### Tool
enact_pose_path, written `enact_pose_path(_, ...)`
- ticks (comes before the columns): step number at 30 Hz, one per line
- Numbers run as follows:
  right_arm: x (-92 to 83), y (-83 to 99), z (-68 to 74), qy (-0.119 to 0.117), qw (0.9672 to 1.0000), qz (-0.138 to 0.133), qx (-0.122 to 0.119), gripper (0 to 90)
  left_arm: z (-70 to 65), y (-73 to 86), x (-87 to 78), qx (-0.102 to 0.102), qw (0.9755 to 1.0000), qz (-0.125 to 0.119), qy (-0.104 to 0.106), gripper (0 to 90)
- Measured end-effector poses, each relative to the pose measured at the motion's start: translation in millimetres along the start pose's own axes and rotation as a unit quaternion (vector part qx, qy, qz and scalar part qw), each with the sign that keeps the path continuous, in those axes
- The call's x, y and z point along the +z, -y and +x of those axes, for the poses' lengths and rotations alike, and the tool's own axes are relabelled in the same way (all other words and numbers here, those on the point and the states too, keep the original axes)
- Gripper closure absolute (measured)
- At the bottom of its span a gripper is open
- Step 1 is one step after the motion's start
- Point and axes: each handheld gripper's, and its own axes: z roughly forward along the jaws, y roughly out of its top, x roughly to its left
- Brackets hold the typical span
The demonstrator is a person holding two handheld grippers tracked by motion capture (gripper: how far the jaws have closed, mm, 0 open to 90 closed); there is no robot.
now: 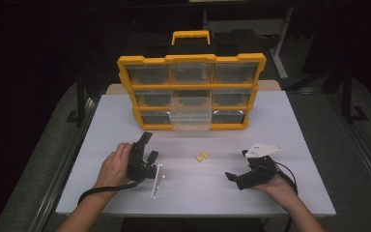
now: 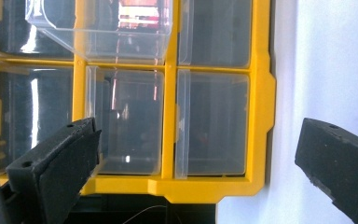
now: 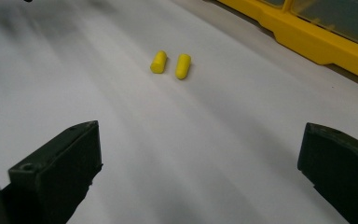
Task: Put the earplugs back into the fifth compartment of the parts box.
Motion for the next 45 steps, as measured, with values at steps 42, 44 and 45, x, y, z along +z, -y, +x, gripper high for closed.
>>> enact_pose_path(42,1.4,0.1,-0.6,0.001,1.0000,0.003,0.001,0.0,6.5,4.6,9.2,-0.187,0.9776,0.009,0.095,0.0)
enact_pose_path(44,1.4,0.1,-0.7,0.001,1.0000,0.003,0.001,0.0,6.3,4.7,9.8,-0.200,0.9747,0.009,0.100,0.0)
enact_pose_path(45,1.4,0.1,-0.6,0.001,1.0000,0.003,0.001,0.0,6.8,4.9,10.1,-0.209,0.9724,0.009,0.104,0.0)
